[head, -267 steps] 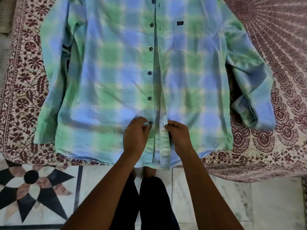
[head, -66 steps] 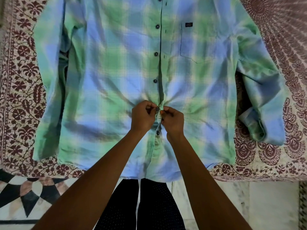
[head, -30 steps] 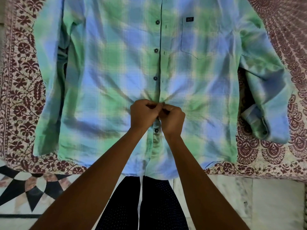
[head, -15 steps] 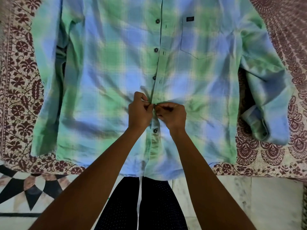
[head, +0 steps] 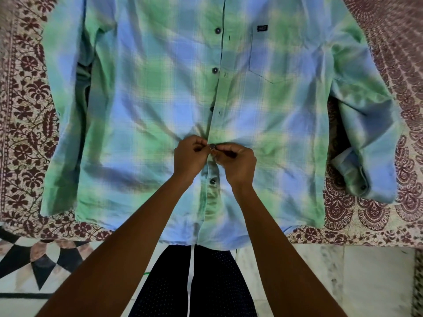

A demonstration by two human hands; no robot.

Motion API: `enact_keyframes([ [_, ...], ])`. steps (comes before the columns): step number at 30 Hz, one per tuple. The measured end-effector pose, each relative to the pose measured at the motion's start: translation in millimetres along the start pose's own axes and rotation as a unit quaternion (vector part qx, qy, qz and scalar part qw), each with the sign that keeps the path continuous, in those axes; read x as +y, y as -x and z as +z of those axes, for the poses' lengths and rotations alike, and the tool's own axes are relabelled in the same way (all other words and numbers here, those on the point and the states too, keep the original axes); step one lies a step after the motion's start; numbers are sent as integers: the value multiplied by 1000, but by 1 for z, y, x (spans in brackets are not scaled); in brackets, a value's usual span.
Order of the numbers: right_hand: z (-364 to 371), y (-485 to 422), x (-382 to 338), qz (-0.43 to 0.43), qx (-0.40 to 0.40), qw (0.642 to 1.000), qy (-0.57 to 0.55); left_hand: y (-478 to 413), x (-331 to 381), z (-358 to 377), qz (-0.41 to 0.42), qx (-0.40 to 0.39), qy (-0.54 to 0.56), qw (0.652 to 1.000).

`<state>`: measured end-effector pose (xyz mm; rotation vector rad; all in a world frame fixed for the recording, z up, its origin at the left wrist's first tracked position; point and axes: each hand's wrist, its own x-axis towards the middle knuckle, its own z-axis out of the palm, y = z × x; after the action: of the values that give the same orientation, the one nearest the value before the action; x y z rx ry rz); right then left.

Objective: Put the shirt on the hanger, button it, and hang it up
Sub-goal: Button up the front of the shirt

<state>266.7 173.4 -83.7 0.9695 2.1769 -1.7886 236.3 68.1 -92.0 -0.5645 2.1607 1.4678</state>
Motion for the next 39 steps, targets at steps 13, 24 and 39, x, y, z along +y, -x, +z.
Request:
enact_keyframes([
  [13, -4, -5, -6, -10, -18, 998, 53, -3, 6, -3, -31, -22, 26, 999],
  [24, -3, -13, -22, 188, -46, 979, -64, 12, -8, 4, 54, 12, 10, 998],
  [39, 22, -51, -69, -52, 2, 966, 252, -32, 43, -12, 105, 97, -103, 984],
])
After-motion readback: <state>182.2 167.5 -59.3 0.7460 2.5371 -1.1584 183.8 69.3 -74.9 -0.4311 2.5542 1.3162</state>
